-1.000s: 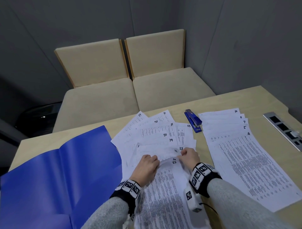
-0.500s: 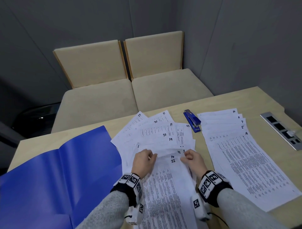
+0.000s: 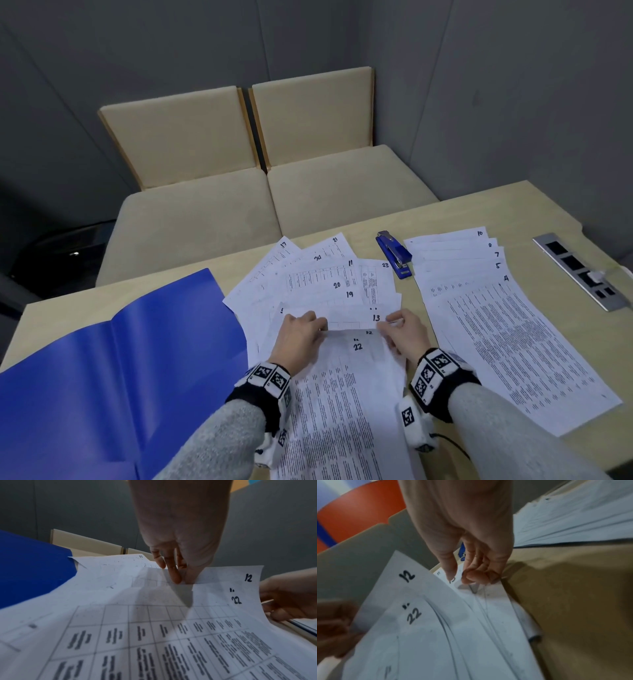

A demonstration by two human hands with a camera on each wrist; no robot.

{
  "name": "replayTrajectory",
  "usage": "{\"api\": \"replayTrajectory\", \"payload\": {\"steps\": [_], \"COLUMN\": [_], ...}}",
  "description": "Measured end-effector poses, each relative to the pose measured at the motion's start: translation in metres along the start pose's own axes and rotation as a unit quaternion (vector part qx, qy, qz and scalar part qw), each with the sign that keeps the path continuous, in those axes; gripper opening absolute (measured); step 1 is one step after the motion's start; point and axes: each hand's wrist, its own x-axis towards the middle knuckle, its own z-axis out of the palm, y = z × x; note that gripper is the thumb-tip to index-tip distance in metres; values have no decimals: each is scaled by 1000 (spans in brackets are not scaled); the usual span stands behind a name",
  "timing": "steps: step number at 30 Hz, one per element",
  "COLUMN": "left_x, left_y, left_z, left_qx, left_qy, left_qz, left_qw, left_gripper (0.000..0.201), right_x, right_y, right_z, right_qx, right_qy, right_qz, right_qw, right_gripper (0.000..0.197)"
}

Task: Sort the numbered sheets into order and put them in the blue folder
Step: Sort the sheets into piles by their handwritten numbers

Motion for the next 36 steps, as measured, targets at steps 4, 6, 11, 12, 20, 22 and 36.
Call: {"api": "replayTrajectory", "payload": {"steps": [4,6,11,12,20,22,36], "left_x": [0,0,4,5,11,12,13], "left_y": [4,6,5,5,-1,-4,-9], "left_z": [2,0,1,0,-2,-1,-5], "left_qx": [22,42,42,32,23,10,-38], "left_qy": [7,23,16,8,-12,-17,-59], "left_qz": [24,30,34,31,22,21,-8], "left_qw": [999,998,998,999,999,1000,998], "left_gripper": [16,7,11,5,15,15,14], "right_x": [0,-2,-10,-10,1,10,21], "right_y": [-5,0,6,6,1,-2,-18], "right_z": [7,8,0,-2,-3,-1,4], "right_qx": [-108,-121,-1,29,193,168,-64], "right_qy": [30,18,-76,-91,-105,-65,-38], "right_qz": [-62,-118,-155,-143,8,42,23], "right_qw": [992,986,985,985,976,983,997], "right_gripper": [22,28,24,25,25,14,35]}}
